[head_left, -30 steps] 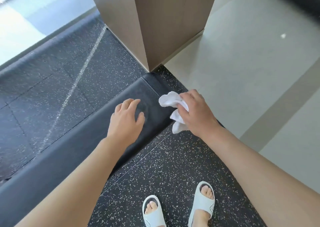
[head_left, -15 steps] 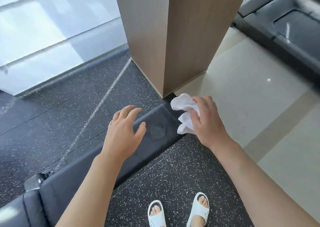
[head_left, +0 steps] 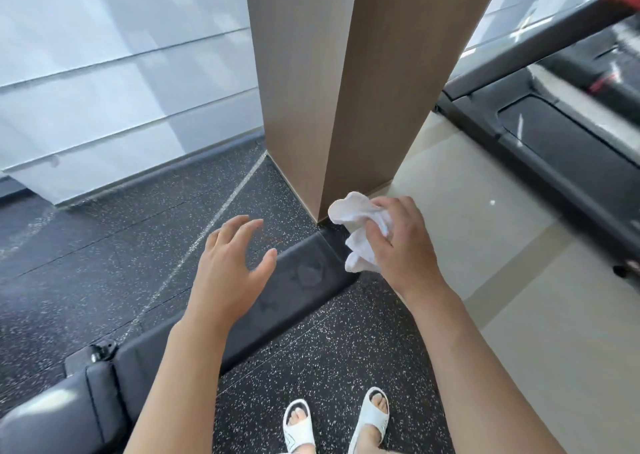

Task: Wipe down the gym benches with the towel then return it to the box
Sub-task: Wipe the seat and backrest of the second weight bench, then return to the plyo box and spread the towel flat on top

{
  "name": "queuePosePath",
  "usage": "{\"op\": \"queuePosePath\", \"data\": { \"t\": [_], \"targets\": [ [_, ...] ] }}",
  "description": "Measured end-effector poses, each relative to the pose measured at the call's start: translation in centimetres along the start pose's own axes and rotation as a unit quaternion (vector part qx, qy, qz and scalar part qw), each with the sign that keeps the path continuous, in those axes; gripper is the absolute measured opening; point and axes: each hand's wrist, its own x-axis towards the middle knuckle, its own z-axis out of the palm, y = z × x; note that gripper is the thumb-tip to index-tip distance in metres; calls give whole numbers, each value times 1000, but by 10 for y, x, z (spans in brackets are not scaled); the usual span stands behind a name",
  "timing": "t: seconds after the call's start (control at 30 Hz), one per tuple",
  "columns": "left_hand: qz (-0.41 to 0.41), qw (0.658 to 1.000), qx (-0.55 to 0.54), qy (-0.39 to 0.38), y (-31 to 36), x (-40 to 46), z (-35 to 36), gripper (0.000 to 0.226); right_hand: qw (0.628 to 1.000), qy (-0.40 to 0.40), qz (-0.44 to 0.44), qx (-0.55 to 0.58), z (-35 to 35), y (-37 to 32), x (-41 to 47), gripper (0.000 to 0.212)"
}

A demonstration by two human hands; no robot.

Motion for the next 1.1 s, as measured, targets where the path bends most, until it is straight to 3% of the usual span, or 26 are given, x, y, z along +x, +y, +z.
{"op": "queuePosePath", "data": {
  "t": [0.47,0.8,1.1],
  "targets": [
    [25,995,21,91,55,-5,-90,54,989,50,-100,-101,-48,-77,21,40],
    [-21,985,30,168,99,5,-91,50,979,1,-199,-39,-59,-81,83,34],
    [-117,963,61,233,141,-20,-82,48,954,-99,-282,35,-66,-79,130,30]
  ]
}}
